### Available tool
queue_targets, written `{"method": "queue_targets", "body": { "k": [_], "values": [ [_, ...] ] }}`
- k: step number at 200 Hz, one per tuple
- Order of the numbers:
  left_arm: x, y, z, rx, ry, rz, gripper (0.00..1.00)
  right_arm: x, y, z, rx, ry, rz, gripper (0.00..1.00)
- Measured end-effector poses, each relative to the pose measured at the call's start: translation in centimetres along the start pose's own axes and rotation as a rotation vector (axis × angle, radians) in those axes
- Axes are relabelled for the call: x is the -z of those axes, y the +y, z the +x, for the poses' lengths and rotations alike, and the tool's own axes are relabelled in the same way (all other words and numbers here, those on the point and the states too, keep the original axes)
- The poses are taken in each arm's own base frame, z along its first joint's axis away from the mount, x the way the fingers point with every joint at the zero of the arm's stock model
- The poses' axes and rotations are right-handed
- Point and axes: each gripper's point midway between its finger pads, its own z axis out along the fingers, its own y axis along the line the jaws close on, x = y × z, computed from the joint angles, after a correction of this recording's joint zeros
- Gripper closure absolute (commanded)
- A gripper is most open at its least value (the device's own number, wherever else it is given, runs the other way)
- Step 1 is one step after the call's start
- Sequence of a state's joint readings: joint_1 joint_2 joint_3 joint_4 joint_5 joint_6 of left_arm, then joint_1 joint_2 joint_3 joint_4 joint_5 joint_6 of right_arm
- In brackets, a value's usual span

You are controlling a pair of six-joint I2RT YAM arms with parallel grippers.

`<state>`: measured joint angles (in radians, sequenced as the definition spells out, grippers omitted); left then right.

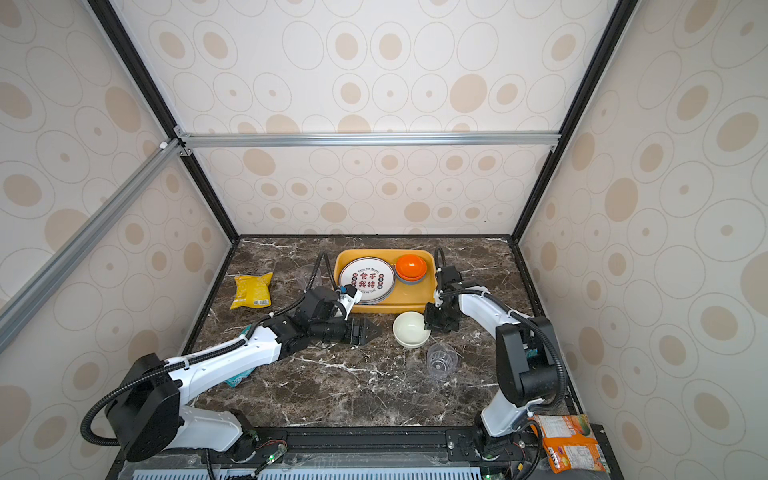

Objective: Place the mixed dishes into the plastic bin
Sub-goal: 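Pinch the rim of the cream bowl with the right gripper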

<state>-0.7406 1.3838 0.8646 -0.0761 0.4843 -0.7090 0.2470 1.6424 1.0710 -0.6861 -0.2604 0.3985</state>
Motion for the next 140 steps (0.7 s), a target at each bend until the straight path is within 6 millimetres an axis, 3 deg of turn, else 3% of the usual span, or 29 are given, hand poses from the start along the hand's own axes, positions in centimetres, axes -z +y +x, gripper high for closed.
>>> {"method": "queue_targets", "body": {
  "k": [140],
  "values": [
    [-0.05,0.64,-0.12,0.002,-0.015,-0.031,0.23,-0.82,-0.02,0.21,0.025,0.01,0.03,0.82]
  ]
}}
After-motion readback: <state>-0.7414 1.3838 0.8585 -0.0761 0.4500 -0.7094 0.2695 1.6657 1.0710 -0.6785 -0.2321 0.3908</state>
